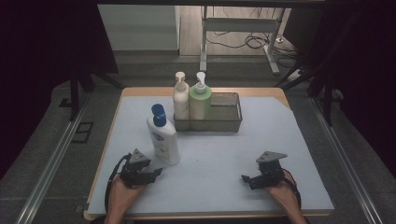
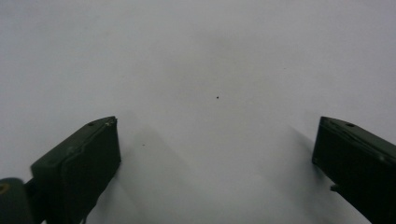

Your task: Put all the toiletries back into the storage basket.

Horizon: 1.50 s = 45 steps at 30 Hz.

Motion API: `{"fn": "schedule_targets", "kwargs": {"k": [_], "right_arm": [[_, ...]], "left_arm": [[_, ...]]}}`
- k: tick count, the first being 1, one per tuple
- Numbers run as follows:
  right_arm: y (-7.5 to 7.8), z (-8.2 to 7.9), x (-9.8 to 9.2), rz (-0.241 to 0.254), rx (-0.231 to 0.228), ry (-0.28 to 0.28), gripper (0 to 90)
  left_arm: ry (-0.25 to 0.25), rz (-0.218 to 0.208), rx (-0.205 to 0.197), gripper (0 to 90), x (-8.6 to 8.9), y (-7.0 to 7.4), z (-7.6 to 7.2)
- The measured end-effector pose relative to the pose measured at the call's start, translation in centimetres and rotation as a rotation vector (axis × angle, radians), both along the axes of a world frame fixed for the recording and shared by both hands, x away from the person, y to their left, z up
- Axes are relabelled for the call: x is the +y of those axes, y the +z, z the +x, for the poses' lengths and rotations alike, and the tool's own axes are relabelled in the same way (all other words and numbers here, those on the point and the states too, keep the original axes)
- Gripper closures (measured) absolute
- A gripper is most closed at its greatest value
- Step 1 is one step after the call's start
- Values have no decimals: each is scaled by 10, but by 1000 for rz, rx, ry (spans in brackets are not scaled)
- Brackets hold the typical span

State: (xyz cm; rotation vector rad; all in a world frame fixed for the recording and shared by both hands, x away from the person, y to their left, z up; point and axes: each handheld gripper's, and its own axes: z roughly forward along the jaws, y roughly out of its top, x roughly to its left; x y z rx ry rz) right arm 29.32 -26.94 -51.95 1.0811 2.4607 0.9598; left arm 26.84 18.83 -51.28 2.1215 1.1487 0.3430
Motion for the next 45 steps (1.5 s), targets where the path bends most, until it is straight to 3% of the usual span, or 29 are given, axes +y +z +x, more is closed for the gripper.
{"fn": "schedule_targets", "kwargs": {"k": [4,7,10,22,36,45], "right_arm": [[2,-1,0,3,-13,5,0],[5,-2,0,12,-26,14,0],[9,-3,3,37,-23,31,0],[27,-3,22,95,-33,96,0],[58,5,72,147,-34,197,0],[69,13,97,167,-40,234,0]], "left_arm": [[20,34,-15,200,1,-1,-8],[20,34,-13,130,3,-3,-10],[30,39,-22,122,3,-9,-9],[34,51,-31,120,1,-11,-10],[36,48,-32,120,1,-11,-10],[32,52,-32,121,2,-11,-10]]}}
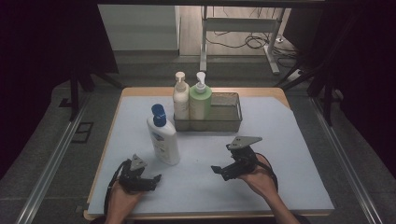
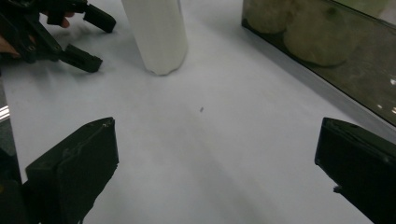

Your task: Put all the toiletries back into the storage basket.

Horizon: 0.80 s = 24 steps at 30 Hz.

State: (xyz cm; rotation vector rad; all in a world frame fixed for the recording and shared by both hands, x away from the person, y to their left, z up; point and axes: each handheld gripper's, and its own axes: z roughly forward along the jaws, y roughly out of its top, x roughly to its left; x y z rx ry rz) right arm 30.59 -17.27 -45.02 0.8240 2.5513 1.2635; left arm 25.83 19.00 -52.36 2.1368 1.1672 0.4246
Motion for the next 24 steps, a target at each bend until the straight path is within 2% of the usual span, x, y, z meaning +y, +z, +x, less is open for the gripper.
{"fn": "schedule_targets", "kwargs": {"k": [5,9,24], "right_arm": [[6,5,14,5,-1,19,0],[10,8,25,-9,-17,33,0],[20,20,61,24,-11,69,0]], "left_arm": [[3,-4,-1,121,0,0,0],[3,-4,-1,121,0,0,0],[3,-5,0,121,0,0,0]]}}
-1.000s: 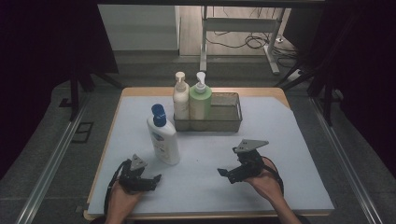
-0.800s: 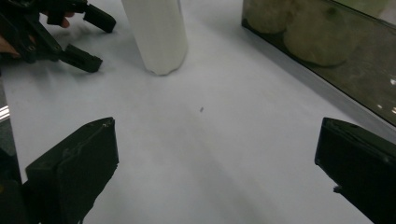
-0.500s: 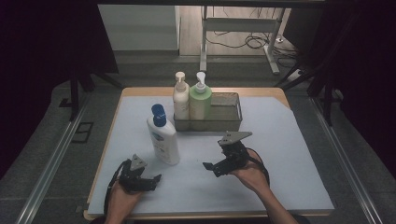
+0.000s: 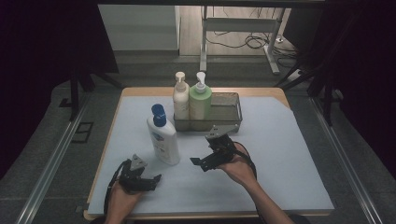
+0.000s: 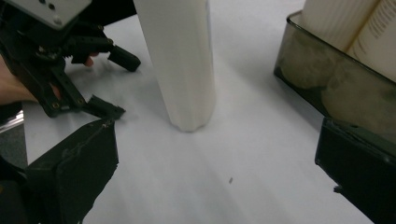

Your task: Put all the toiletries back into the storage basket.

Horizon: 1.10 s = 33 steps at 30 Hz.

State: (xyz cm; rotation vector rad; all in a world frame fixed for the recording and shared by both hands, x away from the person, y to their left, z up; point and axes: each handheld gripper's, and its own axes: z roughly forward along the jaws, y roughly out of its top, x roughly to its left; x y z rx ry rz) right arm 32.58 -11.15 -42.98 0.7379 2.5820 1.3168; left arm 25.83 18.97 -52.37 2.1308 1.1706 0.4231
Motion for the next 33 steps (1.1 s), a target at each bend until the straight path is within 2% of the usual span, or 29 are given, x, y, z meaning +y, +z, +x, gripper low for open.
{"fn": "schedule_targets", "kwargs": {"k": [4,9,15,17,24,25,27,30,33], "right_arm": [[5,2,14,30,0,-5,0],[8,5,29,22,-6,9,0],[11,7,46,50,13,-12,0],[11,8,49,51,6,-8,0],[12,14,67,22,13,-36,21],[12,16,72,16,29,-42,28],[12,17,76,13,31,-47,42],[12,18,80,10,19,-48,50],[12,20,88,-8,-20,-48,78]], "left_arm": [[0,0,0,121,0,0,0],[0,1,0,121,0,0,0],[-1,1,1,121,0,0,0],[0,0,0,121,0,0,0],[0,0,1,121,0,0,0],[-1,1,1,121,0,0,0],[-1,1,1,121,0,0,0],[0,0,1,121,0,0,0],[-1,0,1,121,0,0,0]]}}
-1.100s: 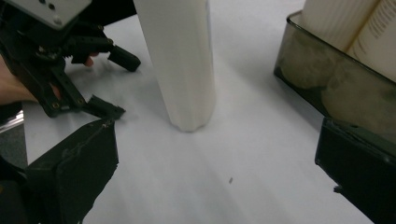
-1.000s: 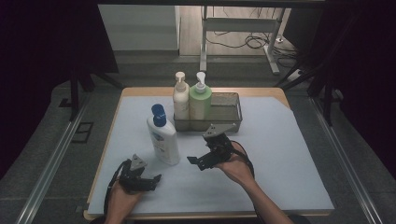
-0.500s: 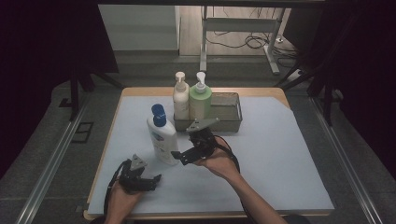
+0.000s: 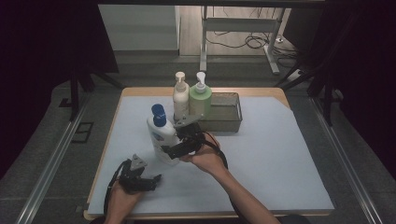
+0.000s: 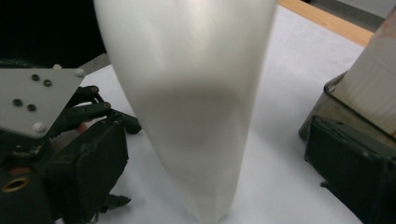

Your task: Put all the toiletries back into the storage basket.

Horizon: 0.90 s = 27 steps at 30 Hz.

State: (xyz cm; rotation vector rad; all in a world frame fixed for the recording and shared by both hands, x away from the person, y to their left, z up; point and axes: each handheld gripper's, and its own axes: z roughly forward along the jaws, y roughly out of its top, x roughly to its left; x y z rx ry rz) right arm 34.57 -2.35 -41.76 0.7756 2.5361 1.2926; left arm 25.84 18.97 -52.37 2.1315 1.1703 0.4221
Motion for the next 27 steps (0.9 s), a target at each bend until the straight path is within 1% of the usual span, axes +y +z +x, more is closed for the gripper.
{"fn": "schedule_targets", "kwargs": {"k": [4,6,9,10,13,14,15,16,17,18,19,20,21,22,23,25,26,27], "right_arm": [[0,1,7,-6,-12,2,95],[0,1,13,-3,-29,-2,128],[0,3,17,-5,-41,-7,143],[0,3,21,-1,-50,-12,175],[-1,4,24,-1,-64,-15,196],[-1,4,27,-1,-74,-21,229],[-1,4,27,-1,-74,-21,229],[-2,4,29,-3,-85,-27,249],[-2,4,29,-3,-85,-27,249],[-2,3,32,5,-88,-23,276],[-2,3,32,5,-88,-23,276],[-2,3,33,2,-93,-19,310],[-2,3,33,2,-93,-19,310],[-3,2,35,-7,-104,-20,367],[-2,1,35,-9,-111,-23,374],[-2,1,35,-8,-110,-24,378],[-3,2,33,8,-95,-25,387],[-3,2,33,8,-95,-25,387]], "left_arm": [[0,0,0,121,0,0,0],[0,-1,0,121,0,0,0],[0,0,0,121,0,0,0],[1,-1,-1,121,0,0,0],[1,-1,-1,121,0,0,0],[0,0,-1,121,0,0,0],[0,0,-1,121,0,0,0],[1,0,-1,121,0,0,0],[1,0,-1,121,0,0,0],[0,0,0,121,0,0,0],[2,-2,1,121,0,0,0],[1,-2,1,121,0,0,0],[1,-2,1,121,0,0,0],[2,-3,1,121,0,0,0],[2,-3,1,121,0,0,0],[3,-3,1,121,0,0,0],[2,-3,1,121,0,0,0],[2,-3,1,121,0,0,0]]}}
